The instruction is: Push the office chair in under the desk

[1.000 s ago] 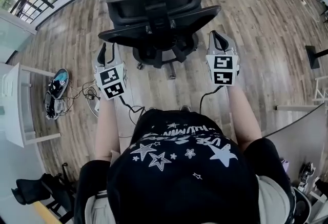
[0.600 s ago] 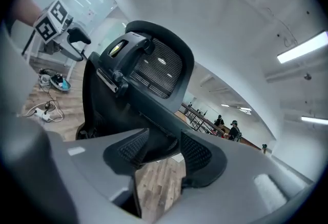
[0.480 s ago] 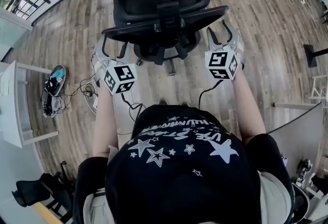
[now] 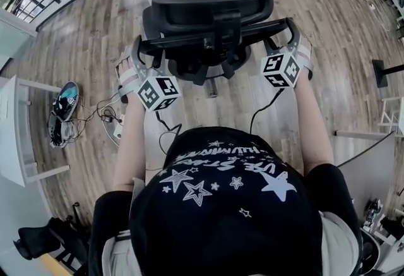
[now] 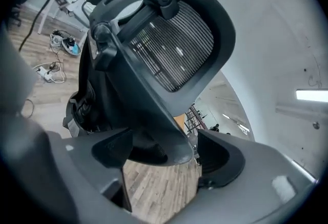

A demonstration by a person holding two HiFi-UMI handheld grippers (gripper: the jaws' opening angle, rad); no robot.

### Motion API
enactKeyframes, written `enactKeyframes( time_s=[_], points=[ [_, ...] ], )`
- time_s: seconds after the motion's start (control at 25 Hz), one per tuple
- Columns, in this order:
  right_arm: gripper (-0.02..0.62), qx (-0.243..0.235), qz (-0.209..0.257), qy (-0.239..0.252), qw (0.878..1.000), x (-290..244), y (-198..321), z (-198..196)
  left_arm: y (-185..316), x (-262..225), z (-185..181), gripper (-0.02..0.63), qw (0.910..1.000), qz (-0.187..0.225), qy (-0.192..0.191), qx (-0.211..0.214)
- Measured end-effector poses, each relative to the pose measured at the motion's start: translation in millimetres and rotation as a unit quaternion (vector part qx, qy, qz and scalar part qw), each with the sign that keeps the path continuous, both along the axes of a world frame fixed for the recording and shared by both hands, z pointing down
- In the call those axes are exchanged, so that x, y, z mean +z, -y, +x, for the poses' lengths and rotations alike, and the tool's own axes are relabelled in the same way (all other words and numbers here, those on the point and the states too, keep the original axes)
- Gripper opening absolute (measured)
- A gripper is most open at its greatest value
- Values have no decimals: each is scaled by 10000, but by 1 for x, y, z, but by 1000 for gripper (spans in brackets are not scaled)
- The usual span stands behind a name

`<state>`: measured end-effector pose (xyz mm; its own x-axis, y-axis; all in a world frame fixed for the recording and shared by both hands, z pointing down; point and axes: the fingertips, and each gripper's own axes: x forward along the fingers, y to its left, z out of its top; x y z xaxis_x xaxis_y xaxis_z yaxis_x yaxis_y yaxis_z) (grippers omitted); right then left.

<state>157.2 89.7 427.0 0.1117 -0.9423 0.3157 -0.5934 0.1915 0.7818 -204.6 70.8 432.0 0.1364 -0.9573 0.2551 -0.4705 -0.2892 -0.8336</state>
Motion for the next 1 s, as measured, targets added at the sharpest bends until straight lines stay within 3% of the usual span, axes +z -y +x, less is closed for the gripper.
enactKeyframes(
  time_s=[0.16,0.28,0.36,0.44,0.48,0.68,1.0],
  points=[
    [397,-127,-113,-240,9996,3,11,-8,8,-4,4,356,9998,-3,114,171],
    [394,-114,-249,-538,9982,8,18,-7,10,2,9,274,9991,-180,250,274],
    [372,-10,-197,-749,9970,8,23,-2,12,4,11,254,9985,-28,478,249],
    [286,114,-83,-950,9954,5,26,3,15,3,13,241,9975,165,635,250],
    [273,158,-52,-1016,9947,3,26,3,16,2,13,238,9973,223,643,272],
    [265,183,97,-1041,9944,1,23,2,23,0,13,230,9971,377,569,349],
    [259,360,132,-1073,9935,0,23,-3,42,-1,9,230,9964,271,610,528]
  ],
)
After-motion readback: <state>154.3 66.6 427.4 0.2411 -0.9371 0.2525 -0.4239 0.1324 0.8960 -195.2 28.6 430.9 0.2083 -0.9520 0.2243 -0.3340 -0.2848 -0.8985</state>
